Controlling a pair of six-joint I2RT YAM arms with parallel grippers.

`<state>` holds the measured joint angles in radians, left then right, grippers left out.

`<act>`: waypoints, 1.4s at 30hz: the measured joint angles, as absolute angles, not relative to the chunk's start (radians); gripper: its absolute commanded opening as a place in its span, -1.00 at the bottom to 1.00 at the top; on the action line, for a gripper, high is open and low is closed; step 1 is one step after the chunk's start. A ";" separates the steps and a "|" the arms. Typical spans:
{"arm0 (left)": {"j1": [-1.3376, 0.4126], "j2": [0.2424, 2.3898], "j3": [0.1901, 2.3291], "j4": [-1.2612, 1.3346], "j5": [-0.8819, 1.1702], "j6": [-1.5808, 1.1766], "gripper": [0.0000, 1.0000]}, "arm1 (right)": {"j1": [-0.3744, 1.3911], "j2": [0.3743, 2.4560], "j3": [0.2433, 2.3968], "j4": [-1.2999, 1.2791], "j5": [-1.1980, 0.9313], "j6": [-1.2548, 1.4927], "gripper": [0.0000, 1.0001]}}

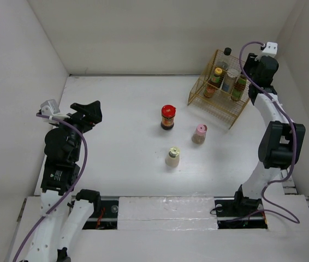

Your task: Organize the condiment bottles

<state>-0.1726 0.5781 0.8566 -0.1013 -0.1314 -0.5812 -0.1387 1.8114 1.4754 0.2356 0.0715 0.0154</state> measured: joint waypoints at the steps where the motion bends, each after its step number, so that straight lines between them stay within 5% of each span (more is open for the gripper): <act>1: -0.173 0.578 0.857 -0.101 -0.131 -0.581 0.74 | -0.136 1.805 1.475 0.245 0.075 0.016 0.12; 12: -0.173 0.578 0.857 -0.101 -0.131 -0.581 0.74 | -0.134 1.765 1.472 0.244 0.041 0.046 0.32; 15: -0.173 0.578 0.857 -0.101 -0.131 -0.581 0.74 | -0.112 1.694 1.458 0.238 -0.023 0.053 -0.20; 17: -0.173 0.578 0.857 -0.101 -0.131 -0.581 0.74 | -0.068 1.625 1.438 0.243 -0.086 0.064 -0.72; 19: -0.173 0.579 0.857 -0.101 -0.131 -0.581 0.74 | 0.002 1.563 1.409 0.268 -0.159 0.083 -0.73; 22: -0.173 0.580 0.857 -0.101 -0.131 -0.581 0.74 | 0.151 1.521 1.359 0.327 -0.258 0.115 -0.21; 24: -0.173 0.581 0.857 -0.101 -0.130 -0.581 0.74 | 0.268 1.527 1.304 0.373 -0.299 0.144 0.36; 28: -0.173 0.582 0.857 -0.101 -0.128 -0.581 0.74 | 0.449 1.583 1.114 0.441 -0.290 0.192 0.85; 31: -0.173 0.582 0.857 -0.101 -0.127 -0.581 0.74 | 0.501 1.630 1.032 0.384 -0.237 0.205 1.00; 42: -0.173 0.596 0.857 -0.096 -0.113 -0.581 0.74 | 0.530 1.697 1.118 0.239 -0.068 0.174 0.98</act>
<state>-0.1726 0.5957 0.8566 -0.0959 -0.1127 -0.5812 0.5297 1.6966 1.1183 0.2390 -0.0677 0.1738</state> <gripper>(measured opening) 0.872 0.998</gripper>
